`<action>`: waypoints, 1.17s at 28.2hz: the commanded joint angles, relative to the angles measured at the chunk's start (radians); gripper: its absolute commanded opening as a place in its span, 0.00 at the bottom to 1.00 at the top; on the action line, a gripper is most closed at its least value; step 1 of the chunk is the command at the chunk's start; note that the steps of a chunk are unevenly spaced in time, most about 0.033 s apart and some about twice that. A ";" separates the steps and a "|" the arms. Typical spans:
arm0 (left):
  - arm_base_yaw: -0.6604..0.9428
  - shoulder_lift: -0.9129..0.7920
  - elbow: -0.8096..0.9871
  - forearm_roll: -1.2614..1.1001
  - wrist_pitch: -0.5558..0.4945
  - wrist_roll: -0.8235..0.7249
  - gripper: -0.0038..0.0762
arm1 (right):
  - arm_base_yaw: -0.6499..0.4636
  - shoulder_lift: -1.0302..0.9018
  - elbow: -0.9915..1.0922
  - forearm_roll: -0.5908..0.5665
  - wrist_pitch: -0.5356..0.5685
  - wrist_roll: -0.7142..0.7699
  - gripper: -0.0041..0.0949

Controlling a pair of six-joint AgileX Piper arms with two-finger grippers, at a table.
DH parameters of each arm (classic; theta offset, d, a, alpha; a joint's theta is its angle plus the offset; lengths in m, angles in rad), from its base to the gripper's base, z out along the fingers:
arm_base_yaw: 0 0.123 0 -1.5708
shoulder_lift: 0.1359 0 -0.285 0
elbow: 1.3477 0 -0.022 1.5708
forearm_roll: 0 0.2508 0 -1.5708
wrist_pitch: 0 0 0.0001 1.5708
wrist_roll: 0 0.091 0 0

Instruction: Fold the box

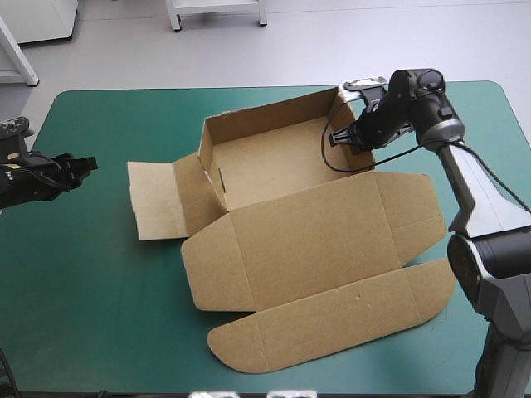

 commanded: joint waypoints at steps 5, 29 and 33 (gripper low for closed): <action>0.001 0.013 -0.034 -0.032 -0.056 0.004 0.47 | -0.144 -0.149 -0.037 0.128 0.006 -0.018 0.03; 0.001 0.250 -0.034 -0.660 0.031 0.374 0.04 | -0.246 -0.454 -0.037 0.481 0.006 -0.112 0.03; 0.001 0.295 -0.034 -0.898 0.191 0.494 0.04 | -0.187 -0.446 -0.033 0.473 0.006 -0.114 0.03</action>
